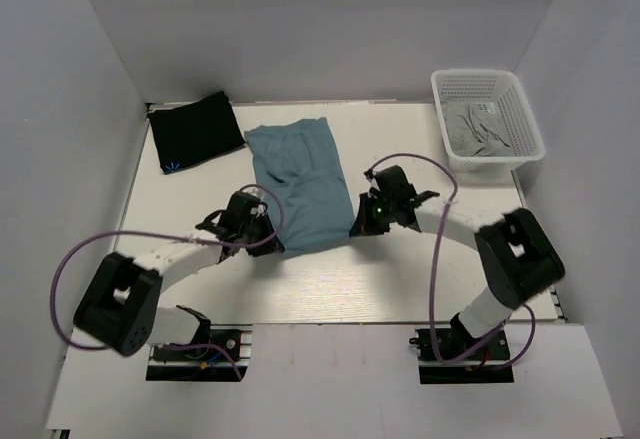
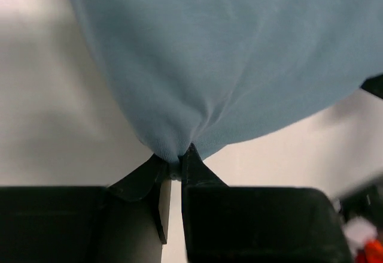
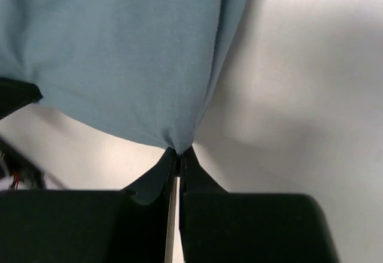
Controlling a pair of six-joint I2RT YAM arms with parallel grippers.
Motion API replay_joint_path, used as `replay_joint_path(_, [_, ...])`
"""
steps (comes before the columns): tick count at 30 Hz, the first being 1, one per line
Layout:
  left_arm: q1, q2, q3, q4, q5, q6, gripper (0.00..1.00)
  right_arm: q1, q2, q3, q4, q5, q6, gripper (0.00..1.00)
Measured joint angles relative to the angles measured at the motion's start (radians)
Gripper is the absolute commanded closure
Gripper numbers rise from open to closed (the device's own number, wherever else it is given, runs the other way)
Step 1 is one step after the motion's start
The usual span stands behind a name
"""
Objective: Fold and stack the t-shirts
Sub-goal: Grab one side of the 2/3 rectangular tshirt with both arms, then fold the long partially folded tshirt into a neat square
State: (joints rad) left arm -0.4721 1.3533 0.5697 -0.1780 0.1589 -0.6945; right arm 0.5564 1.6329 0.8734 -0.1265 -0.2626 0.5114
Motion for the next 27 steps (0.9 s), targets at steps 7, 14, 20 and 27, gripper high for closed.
replay_joint_path(7, [-0.068, -0.314, -0.010, -0.264, 0.202, -0.002, 0.98, 0.060, -0.385, -0.170, -0.095, -0.114, -0.008, 1.00])
replay_joint_path(14, [-0.090, -0.505, 0.063, -0.415, 0.342, -0.003, 0.93, 0.100, -0.714, -0.194, -0.193, -0.162, -0.019, 1.00])
replay_joint_path(20, [-0.097, -0.468, 0.144, -0.427, 0.357, -0.001, 0.97, 0.099, -0.682, -0.084, -0.266, -0.099, -0.027, 1.00])
replay_joint_path(27, [-0.093, -0.421, 0.255, -0.454, 0.198, -0.017, 1.00, 0.096, -0.574, 0.052, -0.287, 0.025, -0.026, 1.00])
